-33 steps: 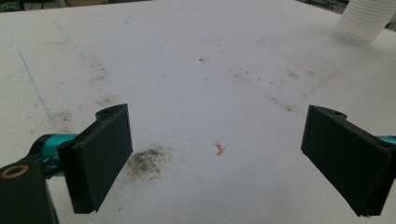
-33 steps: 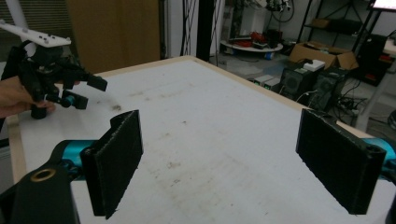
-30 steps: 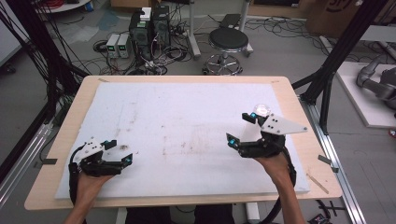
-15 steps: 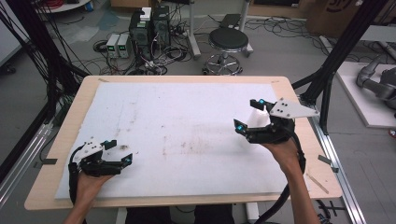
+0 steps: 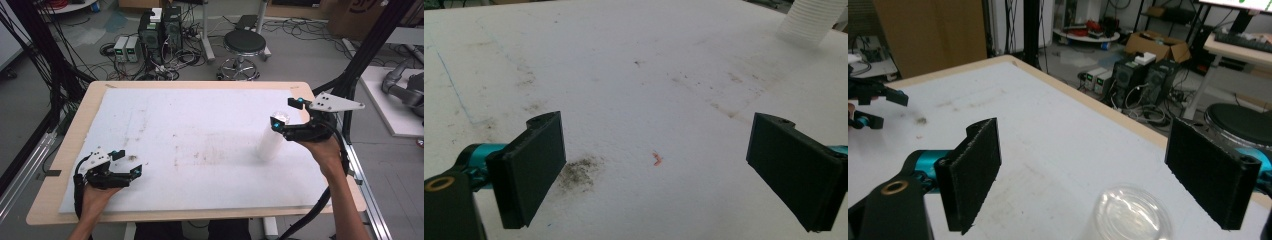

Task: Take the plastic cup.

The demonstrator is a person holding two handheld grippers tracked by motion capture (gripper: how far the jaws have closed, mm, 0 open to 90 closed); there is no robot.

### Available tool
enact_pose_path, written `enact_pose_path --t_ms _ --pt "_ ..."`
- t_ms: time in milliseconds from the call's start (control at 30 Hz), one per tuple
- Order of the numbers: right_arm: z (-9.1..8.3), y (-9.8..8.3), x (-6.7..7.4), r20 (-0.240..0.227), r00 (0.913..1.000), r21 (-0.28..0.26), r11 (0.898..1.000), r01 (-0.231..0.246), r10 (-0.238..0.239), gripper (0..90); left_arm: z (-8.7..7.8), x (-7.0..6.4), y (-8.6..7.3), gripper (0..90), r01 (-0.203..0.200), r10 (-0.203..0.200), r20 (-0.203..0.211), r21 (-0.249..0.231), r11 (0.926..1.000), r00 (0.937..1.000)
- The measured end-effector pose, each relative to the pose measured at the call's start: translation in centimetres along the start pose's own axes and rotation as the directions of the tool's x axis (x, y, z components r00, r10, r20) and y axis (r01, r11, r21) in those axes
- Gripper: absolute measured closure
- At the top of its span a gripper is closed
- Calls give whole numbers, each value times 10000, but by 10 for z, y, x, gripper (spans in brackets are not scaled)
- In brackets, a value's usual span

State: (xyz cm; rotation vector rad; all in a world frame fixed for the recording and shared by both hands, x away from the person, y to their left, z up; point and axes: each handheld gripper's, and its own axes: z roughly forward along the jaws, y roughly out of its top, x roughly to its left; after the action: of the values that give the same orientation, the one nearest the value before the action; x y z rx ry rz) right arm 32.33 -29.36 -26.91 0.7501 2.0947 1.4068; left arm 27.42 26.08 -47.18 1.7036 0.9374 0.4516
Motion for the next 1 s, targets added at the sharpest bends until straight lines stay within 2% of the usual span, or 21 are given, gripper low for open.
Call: enact_pose_path --t_ms 267,433,600,800,867,1000 --pt "-2 5 -19 -77 10000 791 9969 -27 33 149 0 1 0 87 -9 9 27 50 10000 10000" --pt "1 7 -30 -420 9991 1489 9888 95 -32 149 0 1 0 87 39 -39 24 45 10000 10000" --pt "5 8 -41 -721 9974 2274 9737 101 65 149 0 1 0 87 79 -79 49 85 9999 10000" --pt "12 5 -48 -886 9959 2811 9597 75 181 149 0 2 0 87 122 -123 119 92 9999 9999" --pt "15 3 -49 -965 9949 3073 9516 32 278 149 0 2 0 87 137 -138 125 53 9999 9998" --pt "24 -3 -49 -1158 9930 3706 9285 221 226 149 1 2 0 87 120 -122 137 119 9999 9998"
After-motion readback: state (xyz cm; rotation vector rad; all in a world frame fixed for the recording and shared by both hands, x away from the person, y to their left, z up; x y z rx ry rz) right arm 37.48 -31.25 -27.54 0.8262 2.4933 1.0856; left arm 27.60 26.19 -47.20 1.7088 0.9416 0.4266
